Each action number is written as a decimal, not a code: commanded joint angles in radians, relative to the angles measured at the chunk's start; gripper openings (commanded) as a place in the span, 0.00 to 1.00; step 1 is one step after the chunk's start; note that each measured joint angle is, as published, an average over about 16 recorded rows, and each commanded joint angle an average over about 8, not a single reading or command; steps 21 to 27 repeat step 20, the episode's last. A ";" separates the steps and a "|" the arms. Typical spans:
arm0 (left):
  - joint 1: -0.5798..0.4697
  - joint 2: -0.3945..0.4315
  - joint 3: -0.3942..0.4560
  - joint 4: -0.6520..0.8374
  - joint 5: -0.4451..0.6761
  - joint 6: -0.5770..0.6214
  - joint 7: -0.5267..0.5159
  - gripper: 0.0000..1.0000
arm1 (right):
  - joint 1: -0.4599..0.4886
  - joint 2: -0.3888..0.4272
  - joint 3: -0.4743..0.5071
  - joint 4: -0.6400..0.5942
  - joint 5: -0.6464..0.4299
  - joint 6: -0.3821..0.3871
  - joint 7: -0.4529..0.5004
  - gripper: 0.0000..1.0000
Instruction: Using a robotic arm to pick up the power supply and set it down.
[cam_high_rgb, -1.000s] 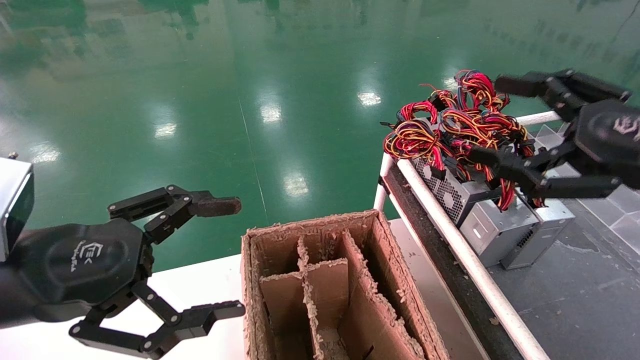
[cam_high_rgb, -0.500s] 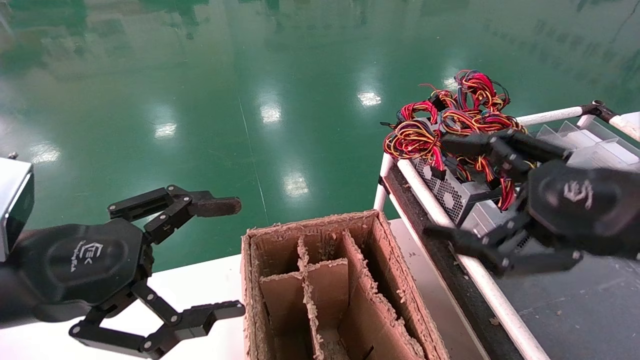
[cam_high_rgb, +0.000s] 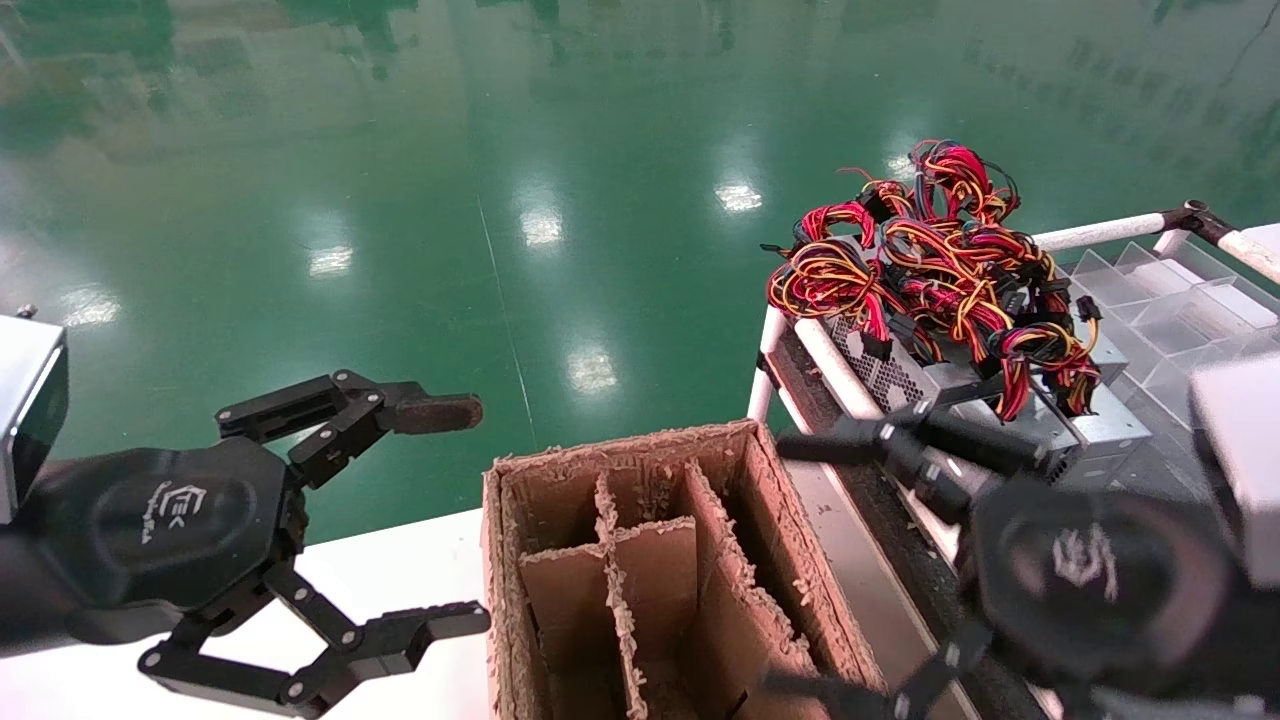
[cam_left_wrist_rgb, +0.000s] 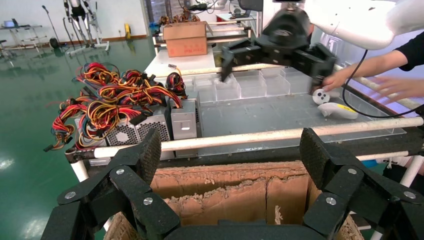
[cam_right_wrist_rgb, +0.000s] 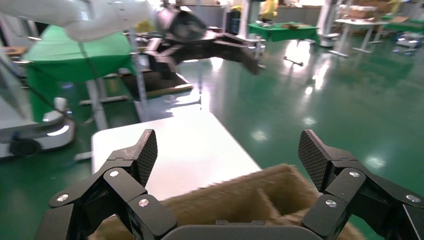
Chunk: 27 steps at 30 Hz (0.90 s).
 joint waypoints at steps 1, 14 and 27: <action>0.000 0.000 0.000 0.000 0.000 0.000 0.000 1.00 | -0.022 0.000 0.006 0.030 0.005 0.003 0.013 1.00; 0.000 0.000 0.000 0.000 0.000 0.000 0.000 1.00 | -0.018 0.000 0.006 0.026 0.007 0.005 0.011 1.00; 0.000 0.000 0.000 0.000 0.000 0.000 0.000 1.00 | -0.014 0.000 0.005 0.020 0.005 0.004 0.009 1.00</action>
